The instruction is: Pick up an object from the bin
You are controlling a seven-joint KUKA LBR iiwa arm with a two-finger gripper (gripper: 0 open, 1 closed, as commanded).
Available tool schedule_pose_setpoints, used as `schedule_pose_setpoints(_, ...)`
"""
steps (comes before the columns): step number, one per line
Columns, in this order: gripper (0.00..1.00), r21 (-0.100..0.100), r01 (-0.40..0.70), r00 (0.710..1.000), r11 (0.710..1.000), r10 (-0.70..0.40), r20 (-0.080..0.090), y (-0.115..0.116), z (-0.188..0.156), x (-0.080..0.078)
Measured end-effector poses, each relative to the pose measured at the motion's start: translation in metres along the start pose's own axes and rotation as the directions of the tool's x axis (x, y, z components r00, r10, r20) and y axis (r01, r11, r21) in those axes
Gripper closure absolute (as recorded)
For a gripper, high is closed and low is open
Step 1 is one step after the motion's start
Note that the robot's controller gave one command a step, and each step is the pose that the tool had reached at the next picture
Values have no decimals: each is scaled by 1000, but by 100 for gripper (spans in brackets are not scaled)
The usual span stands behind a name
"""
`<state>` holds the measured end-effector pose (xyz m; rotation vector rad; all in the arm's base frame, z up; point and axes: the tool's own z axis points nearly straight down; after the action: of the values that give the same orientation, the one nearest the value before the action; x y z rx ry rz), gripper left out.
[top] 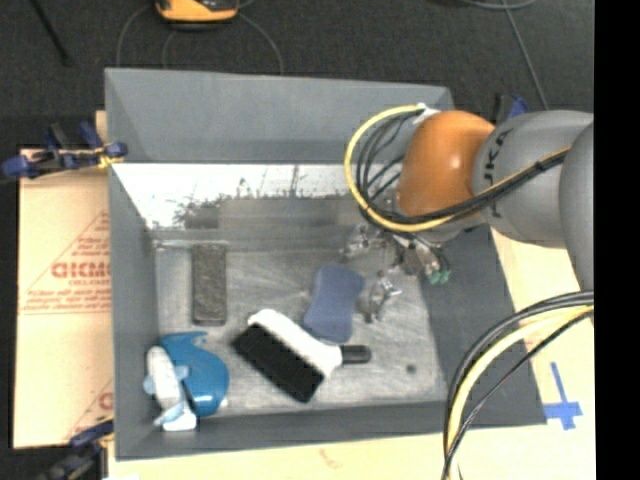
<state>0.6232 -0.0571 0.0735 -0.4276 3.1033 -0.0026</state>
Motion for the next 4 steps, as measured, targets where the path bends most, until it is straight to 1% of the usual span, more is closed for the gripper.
schedule_pose_setpoints(1, 0, 2, -113, 994, 994, 113, 3, 18, -2, 11)
schedule_pose_setpoints(2, 0, -1, -142, 990, 990, 142, -5, 28, 0, 3)
schedule_pose_setpoints(3, 0, 1, -177, 984, 984, 177, 2, 32, -1, -1)
schedule_pose_setpoints(4, 0, 3, -263, 965, 965, 263, 2, 52, -1, -8)
